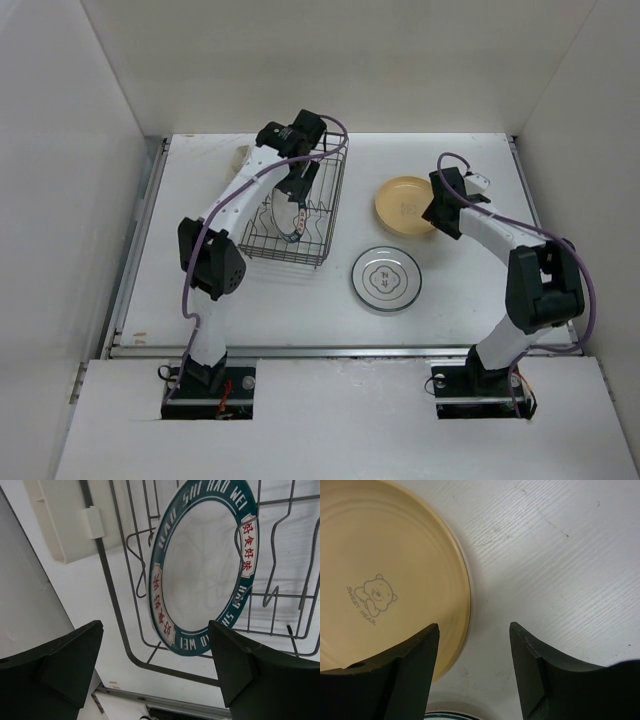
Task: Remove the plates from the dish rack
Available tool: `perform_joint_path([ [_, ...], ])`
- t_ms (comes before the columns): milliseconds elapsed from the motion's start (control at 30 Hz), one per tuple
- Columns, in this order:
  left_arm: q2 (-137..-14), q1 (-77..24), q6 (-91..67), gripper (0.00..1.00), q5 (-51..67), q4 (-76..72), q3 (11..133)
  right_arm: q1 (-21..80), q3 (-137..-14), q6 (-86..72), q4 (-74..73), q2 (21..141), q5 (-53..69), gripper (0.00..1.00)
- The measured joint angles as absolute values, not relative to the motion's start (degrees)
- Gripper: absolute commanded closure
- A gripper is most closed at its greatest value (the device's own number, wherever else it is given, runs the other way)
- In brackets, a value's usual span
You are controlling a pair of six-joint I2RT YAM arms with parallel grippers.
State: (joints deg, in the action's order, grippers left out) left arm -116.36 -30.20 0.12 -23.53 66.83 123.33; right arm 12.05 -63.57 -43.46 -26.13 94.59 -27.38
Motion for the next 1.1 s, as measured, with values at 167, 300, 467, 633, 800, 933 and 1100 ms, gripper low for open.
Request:
perform_joint_path([
  [167, -121.3, -28.7, 0.1, 0.3, -22.7, 68.7, 123.4, 12.1, -62.4, -42.6, -25.9, 91.7, -26.7, 0.36],
  [300, -124.1, -25.5, -0.7, 0.76, -18.6, 70.2, 123.5, 12.5, -61.0, -41.9, -25.7, 87.1, -26.5, 0.36],
  [467, -122.7, -23.8, -2.4, 1.0, -9.0, 70.4, 125.5, 12.8, -59.9, -41.3, -25.7, 81.8, -26.3, 0.36],
  [633, -122.1, -23.0, -2.4, 1.0, -8.1, 71.9, 125.6, 12.8, -59.9, -40.7, -25.8, 78.7, -26.1, 0.36],
  [800, -120.5, -22.8, -3.1, 1.0, -8.3, 72.2, 126.9, 12.9, -59.9, -40.1, -26.2, 76.4, -25.3, 0.36],
  [933, -114.8, -22.8, -3.7, 1.0, -8.9, 70.5, 127.0, 13.7, -59.9, -37.2, -25.9, 73.8, -21.4, 0.36],
  [1100, -106.1, -22.4, -3.9, 1.0, -5.2, 66.7, 129.1, 14.3, -57.8, -31.3, -18.8, 66.8, -6.1, 0.02],
])
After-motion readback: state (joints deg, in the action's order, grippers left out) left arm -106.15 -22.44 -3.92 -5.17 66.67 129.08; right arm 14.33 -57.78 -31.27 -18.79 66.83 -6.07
